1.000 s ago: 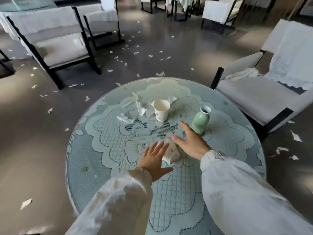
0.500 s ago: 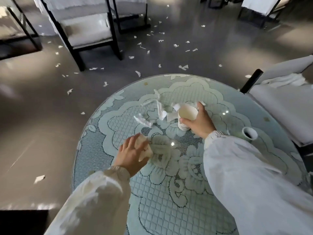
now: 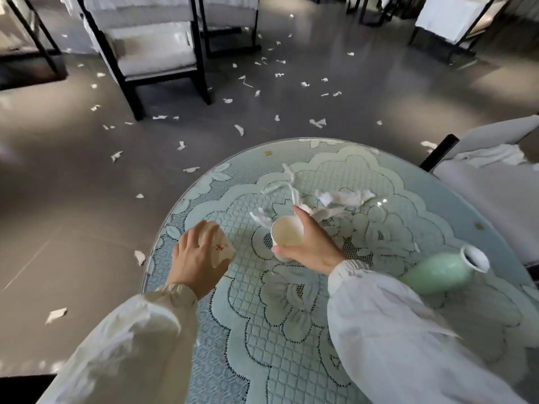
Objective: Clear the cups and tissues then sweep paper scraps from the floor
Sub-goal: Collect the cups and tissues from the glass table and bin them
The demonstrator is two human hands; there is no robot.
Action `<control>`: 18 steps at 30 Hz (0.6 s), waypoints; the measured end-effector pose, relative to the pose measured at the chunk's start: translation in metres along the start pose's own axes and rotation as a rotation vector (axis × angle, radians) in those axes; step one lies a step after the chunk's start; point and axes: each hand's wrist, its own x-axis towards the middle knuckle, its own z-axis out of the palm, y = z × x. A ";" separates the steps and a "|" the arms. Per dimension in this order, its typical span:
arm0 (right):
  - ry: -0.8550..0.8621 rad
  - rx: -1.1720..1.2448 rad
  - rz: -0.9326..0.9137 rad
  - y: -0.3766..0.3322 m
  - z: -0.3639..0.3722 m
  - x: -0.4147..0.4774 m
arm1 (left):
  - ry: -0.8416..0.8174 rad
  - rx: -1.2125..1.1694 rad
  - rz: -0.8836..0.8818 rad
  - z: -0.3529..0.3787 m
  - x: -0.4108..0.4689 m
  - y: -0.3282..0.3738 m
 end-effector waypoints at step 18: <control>0.050 -0.329 0.114 0.023 -0.028 0.111 | 0.049 -0.066 -0.041 0.014 0.024 -0.020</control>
